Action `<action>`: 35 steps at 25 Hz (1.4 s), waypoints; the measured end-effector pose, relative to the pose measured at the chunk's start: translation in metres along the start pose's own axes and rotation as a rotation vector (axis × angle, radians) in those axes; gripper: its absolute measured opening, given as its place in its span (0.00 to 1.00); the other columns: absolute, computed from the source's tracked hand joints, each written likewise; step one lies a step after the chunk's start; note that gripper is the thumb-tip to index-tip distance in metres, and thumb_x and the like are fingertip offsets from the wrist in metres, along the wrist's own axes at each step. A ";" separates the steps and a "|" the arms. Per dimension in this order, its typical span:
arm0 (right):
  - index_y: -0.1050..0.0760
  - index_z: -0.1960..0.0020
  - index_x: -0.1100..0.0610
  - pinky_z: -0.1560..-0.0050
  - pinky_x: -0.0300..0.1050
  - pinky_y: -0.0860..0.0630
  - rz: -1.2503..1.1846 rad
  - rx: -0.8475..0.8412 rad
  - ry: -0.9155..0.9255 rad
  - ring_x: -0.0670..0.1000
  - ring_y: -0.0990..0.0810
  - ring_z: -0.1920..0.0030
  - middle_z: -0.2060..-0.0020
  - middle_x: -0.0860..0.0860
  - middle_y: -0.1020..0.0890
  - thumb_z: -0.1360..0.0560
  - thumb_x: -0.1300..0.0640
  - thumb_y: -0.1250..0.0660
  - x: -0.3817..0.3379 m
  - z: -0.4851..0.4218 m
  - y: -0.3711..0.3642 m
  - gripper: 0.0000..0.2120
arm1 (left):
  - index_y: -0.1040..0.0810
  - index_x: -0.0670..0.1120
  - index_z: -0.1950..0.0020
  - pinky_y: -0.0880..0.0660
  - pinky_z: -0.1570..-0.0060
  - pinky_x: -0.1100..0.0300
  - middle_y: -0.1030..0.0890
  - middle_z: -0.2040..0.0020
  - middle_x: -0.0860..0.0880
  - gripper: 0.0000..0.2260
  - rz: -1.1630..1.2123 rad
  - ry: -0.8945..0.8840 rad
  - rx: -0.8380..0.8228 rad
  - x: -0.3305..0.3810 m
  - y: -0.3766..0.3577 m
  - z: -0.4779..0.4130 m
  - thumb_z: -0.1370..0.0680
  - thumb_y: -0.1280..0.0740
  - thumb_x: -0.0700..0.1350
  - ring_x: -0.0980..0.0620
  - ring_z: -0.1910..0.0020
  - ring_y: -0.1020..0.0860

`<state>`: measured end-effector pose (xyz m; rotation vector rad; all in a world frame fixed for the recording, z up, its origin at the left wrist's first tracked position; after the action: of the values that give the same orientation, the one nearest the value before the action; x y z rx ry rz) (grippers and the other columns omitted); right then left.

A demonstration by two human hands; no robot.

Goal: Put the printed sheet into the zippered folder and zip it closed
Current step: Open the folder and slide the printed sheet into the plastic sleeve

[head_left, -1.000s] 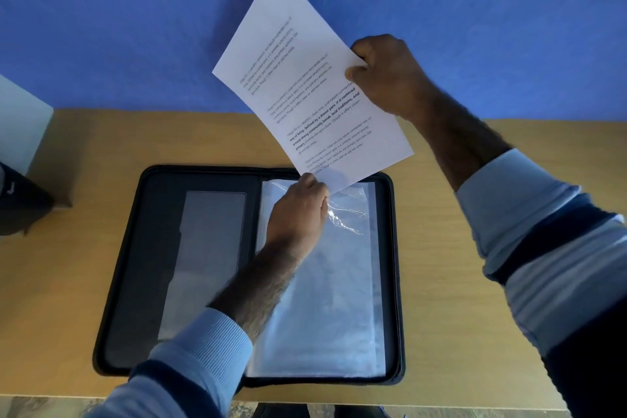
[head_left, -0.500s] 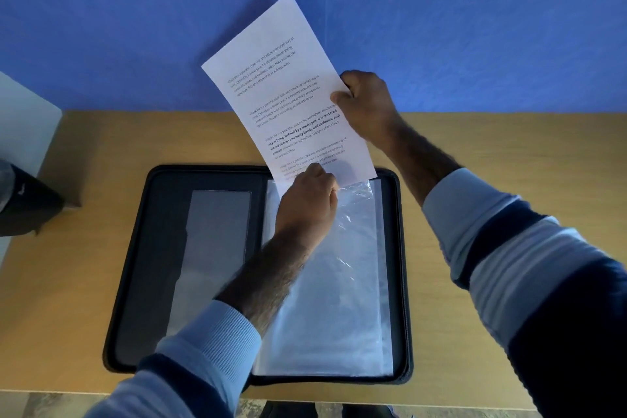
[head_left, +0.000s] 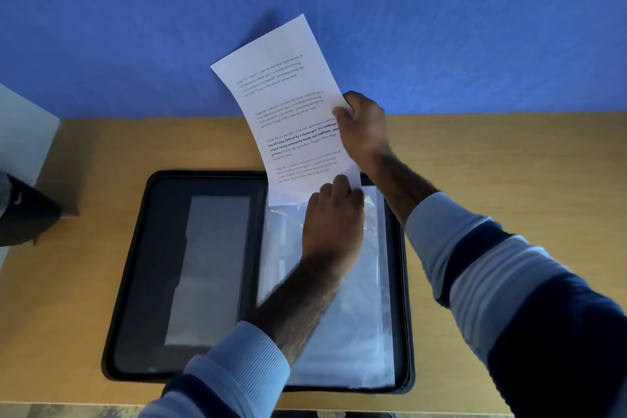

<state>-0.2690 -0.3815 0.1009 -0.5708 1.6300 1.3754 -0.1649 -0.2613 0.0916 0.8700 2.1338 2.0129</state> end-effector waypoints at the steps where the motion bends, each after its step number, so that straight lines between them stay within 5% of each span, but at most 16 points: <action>1: 0.23 0.47 0.58 0.61 0.38 0.22 0.008 0.007 0.004 0.49 0.17 0.55 0.50 0.50 0.16 0.18 0.59 0.40 0.001 0.001 -0.001 0.07 | 0.24 0.43 0.58 0.28 0.65 0.51 0.27 0.57 0.44 0.05 -0.006 -0.005 0.007 0.002 0.001 0.001 0.27 0.30 0.35 0.44 0.62 0.28; 6: 0.28 0.51 0.54 0.69 0.27 0.31 0.048 0.028 0.021 0.43 0.21 0.62 0.53 0.47 0.18 0.17 0.59 0.42 0.006 0.008 -0.001 0.06 | 0.21 0.41 0.56 0.23 0.64 0.49 0.25 0.55 0.44 0.03 0.048 -0.069 -0.009 0.000 0.001 -0.005 0.23 0.31 0.39 0.43 0.60 0.25; 9: 0.28 0.52 0.53 0.69 0.32 0.28 0.042 0.029 0.006 0.44 0.19 0.62 0.55 0.47 0.18 0.17 0.59 0.42 0.015 0.013 0.000 0.07 | 0.19 0.43 0.52 0.20 0.61 0.48 0.21 0.53 0.45 0.05 0.134 -0.060 -0.074 -0.007 -0.001 -0.013 0.21 0.32 0.43 0.43 0.55 0.22; 13: 0.28 0.51 0.55 0.71 0.26 0.32 0.045 0.014 -0.030 0.42 0.22 0.63 0.54 0.48 0.20 0.17 0.60 0.42 0.020 0.014 0.003 0.06 | 0.17 0.44 0.49 0.21 0.52 0.49 0.20 0.50 0.45 0.06 0.238 0.045 -0.182 -0.014 -0.011 -0.026 0.21 0.33 0.44 0.44 0.51 0.20; 19: 0.26 0.49 0.56 0.66 0.36 0.23 -0.009 -0.015 -0.086 0.48 0.17 0.57 0.51 0.50 0.17 0.18 0.59 0.42 0.028 0.011 0.001 0.06 | 0.16 0.44 0.48 0.21 0.48 0.49 0.22 0.49 0.43 0.08 0.297 0.194 -0.183 -0.013 -0.019 -0.032 0.19 0.34 0.43 0.43 0.52 0.19; 24: 0.26 0.52 0.59 0.73 0.27 0.31 0.017 -0.049 -0.107 0.43 0.21 0.61 0.57 0.51 0.19 0.20 0.61 0.40 0.045 0.008 0.005 0.06 | 0.14 0.46 0.54 0.22 0.50 0.54 0.17 0.54 0.46 0.07 0.401 0.273 -0.238 -0.025 -0.028 -0.047 0.23 0.32 0.43 0.48 0.54 0.19; 30: 0.20 0.55 0.64 0.63 0.51 0.21 -0.040 -0.228 -0.188 0.55 0.17 0.61 0.59 0.58 0.15 0.27 0.61 0.34 0.072 0.014 -0.005 0.06 | 0.15 0.41 0.57 0.22 0.58 0.52 0.15 0.59 0.43 0.10 0.378 0.231 -0.264 -0.022 -0.032 -0.070 0.22 0.35 0.42 0.43 0.59 0.19; 35: 0.17 0.52 0.63 0.53 0.56 0.15 -0.138 -0.419 -0.394 0.63 0.14 0.53 0.56 0.61 0.13 0.29 0.66 0.32 0.113 0.029 -0.012 0.08 | 0.15 0.43 0.56 0.24 0.62 0.55 0.16 0.60 0.44 0.11 0.351 0.184 -0.317 -0.015 -0.048 -0.072 0.22 0.38 0.42 0.45 0.59 0.18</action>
<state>-0.3048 -0.3358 -0.0007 -0.5933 0.9768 1.6166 -0.1995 -0.3313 0.0507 1.1025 1.7585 2.6023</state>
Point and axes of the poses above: each hand's wrist, its own z-axis away from the middle knuckle, its own y-axis out of the back of the hand, x = y × z, the point moved 10 cm from there along -z, towards the middle knuckle
